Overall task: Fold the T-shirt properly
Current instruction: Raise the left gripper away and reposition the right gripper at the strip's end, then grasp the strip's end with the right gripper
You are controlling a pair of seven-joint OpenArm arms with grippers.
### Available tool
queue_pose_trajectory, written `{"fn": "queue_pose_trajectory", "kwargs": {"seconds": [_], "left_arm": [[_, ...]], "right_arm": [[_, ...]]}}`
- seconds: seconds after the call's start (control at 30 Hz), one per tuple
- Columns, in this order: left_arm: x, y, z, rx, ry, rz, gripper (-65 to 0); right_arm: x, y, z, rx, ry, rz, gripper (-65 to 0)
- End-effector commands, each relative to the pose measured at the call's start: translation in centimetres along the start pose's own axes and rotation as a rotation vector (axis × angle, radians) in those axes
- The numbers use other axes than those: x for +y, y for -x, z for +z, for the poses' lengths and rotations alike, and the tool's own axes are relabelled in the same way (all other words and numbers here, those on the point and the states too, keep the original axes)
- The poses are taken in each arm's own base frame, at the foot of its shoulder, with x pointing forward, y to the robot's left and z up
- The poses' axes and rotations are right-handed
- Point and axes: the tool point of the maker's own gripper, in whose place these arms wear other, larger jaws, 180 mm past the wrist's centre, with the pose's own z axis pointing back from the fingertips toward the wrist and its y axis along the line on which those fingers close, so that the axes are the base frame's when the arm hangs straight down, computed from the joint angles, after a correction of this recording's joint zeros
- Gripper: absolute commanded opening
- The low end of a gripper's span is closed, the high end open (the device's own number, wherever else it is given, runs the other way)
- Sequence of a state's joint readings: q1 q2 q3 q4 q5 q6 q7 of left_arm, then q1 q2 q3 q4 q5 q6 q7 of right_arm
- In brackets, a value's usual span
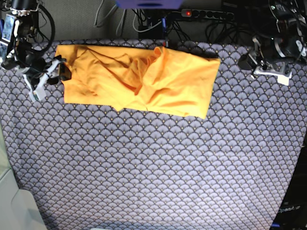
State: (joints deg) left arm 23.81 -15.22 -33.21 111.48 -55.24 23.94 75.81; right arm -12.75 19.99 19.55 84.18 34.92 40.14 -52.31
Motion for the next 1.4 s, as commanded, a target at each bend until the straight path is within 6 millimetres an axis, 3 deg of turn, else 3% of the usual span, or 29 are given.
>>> {"fn": "queue_pose_trajectory", "kwargs": {"seconds": [0.0,0.3,0.6,0.73,0.87,0.93,1.13,1.27,1.37], "left_arm": [[-0.6,-0.4,0.3,-0.014,0.015,-0.020,-65.0],[-0.6,-0.5,0.4,-0.017,0.015,-0.021,-65.0],[-0.7,-0.8,0.4,-0.023,0.019,-0.021,-65.0],[-0.8,-0.8,0.4,-0.024,0.020,-0.021,-65.0],[-0.8,-0.8,0.4,-0.024,0.020,-0.021,-65.0],[-0.7,-0.9,0.5,-0.025,0.018,-0.023,-65.0],[-0.7,-0.8,0.5,-0.020,0.016,-0.024,-65.0],[-0.6,-0.7,0.5,-0.017,0.013,-0.023,-65.0],[-0.6,-0.8,0.5,-0.022,0.015,-0.023,-65.0]], "right_arm": [[0.5,1.6,-0.4,0.071,-0.004,0.004,-32.4],[2.4,2.0,-1.5,0.078,-0.051,0.002,-34.1],[2.4,1.8,-1.4,0.067,-0.049,0.001,-59.0],[2.3,1.1,-1.2,0.048,-0.043,0.008,-59.8],[2.8,-0.9,-0.1,0.001,-0.026,0.066,-62.3],[3.4,-1.4,0.7,-0.022,-0.015,0.082,-65.0],[5.0,-4.6,3.3,-0.076,0.031,0.192,-65.0],[6.0,-6.0,4.1,-0.075,0.048,0.244,-65.0],[6.9,-5.9,3.8,-0.054,0.040,0.234,-65.0]]}}
